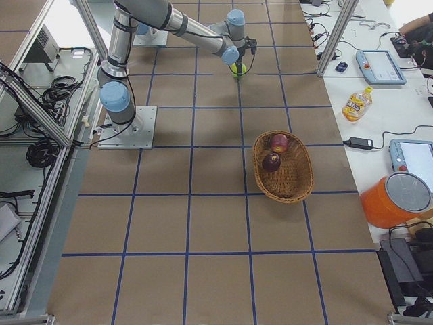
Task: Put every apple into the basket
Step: 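Carry the green apple into the basket and open the right gripper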
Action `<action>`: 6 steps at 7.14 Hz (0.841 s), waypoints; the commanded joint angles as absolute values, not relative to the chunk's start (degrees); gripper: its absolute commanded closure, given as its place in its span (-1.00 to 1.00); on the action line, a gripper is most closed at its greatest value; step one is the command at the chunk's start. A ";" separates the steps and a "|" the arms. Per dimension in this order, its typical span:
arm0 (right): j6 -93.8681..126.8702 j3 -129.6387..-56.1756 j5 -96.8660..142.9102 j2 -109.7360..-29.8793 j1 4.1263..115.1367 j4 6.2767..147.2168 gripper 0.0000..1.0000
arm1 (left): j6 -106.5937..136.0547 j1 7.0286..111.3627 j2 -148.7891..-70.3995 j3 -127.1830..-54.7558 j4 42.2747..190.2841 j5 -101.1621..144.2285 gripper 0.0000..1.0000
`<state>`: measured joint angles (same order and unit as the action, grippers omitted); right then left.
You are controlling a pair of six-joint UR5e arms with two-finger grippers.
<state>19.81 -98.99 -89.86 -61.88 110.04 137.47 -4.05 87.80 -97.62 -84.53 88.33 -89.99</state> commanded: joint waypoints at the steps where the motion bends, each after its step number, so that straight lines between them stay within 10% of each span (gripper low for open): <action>1: 17.50 -94.94 -90.35 -65.37 103.85 129.86 0.11 | -4.04 87.80 -97.65 -84.38 88.33 -89.91 -1.00; 6: -22.49 -90.64 -91.14 -66.65 72.19 126.21 0.20 | -3.78 88.24 -97.82 -84.38 88.24 -89.74 -1.00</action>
